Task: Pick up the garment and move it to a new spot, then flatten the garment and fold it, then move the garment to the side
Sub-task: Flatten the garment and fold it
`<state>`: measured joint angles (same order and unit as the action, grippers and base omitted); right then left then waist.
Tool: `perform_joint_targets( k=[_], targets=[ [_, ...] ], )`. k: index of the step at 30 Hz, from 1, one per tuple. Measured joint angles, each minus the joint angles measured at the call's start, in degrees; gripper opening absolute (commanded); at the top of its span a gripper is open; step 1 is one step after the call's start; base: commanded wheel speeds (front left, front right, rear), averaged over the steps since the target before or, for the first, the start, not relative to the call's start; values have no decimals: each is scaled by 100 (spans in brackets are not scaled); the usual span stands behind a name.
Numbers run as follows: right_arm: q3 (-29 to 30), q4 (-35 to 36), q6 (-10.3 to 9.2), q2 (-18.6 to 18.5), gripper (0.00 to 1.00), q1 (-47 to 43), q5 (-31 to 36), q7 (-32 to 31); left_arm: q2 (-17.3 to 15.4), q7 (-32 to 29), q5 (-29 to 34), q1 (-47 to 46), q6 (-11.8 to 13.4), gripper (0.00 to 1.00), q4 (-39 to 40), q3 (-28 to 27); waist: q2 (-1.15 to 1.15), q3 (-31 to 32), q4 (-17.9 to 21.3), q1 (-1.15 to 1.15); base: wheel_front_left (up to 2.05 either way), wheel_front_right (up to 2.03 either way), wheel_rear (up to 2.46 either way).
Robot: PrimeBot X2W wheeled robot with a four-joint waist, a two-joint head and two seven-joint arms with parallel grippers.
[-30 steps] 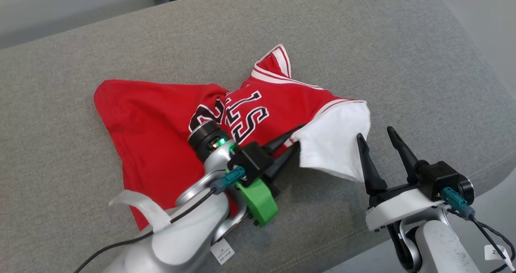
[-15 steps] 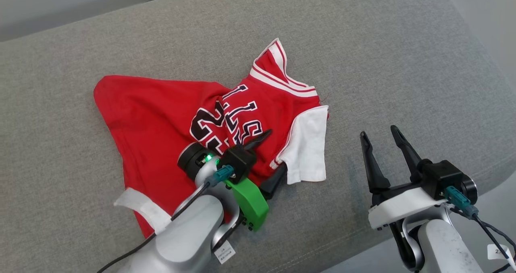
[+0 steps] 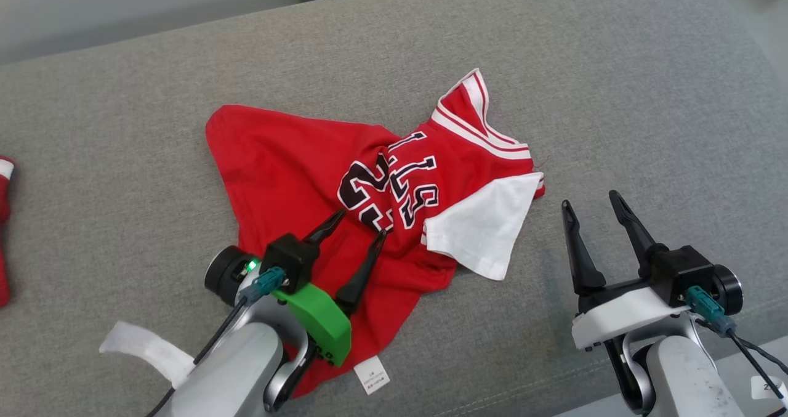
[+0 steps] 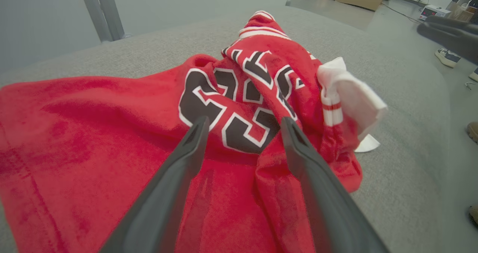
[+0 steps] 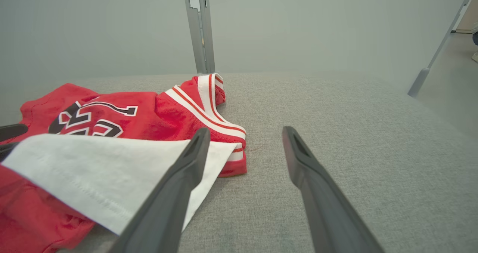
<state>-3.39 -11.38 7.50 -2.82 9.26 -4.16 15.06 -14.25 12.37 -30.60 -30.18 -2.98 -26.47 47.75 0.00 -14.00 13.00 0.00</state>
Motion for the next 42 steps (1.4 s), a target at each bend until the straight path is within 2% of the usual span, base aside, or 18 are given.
perform_joint_targets(
  k=[2, 7, 13, 18, 27, 36, 42],
  targets=[
    [32, 3, 0, 0, 100, -6, 53, -1, -87, -2, -156, 221, 53, 100, 113, -81, 0, 34, -99, 0, 0, 0, 0],
    [105, 48, 0, -1, 100, -79, 192, 0, -326, 165, -334, 704, 383, 100, 609, -491, 0, 133, -353, 0, 0, 0, 0],
    [229, 197, 0, -158, 100, -92, 369, -1, -563, 254, -409, 1380, 872, 100, 1470, -1446, 0, 264, -659, 0, 0, 0, 0],
    [255, 318, 0, -372, 100, -143, 408, 0, -653, 267, -247, 2051, 1007, 100, 1848, -2121, 0, 428, -906, 0, 0, 0, 0],
    [244, 201, 0, -692, 100, -414, 311, 0, -676, 267, -112, 2941, 955, 100, 1928, -2914, 0, 854, -1227, 0, 0, 0, 0],
    [392, -213, 0, -730, 100, -683, 87, 0, -527, 268, -1, 3634, 801, 100, 1936, -3522, 0, 1294, -1364, 0, 0, 0, 0],
    [469, -309, 0, -714, 100, -811, 88, 0, -347, 268, 108, 3936, 491, 100, 1960, -3905, 0, 1436, -1239, 0, 0, 0, 0]
  ],
)
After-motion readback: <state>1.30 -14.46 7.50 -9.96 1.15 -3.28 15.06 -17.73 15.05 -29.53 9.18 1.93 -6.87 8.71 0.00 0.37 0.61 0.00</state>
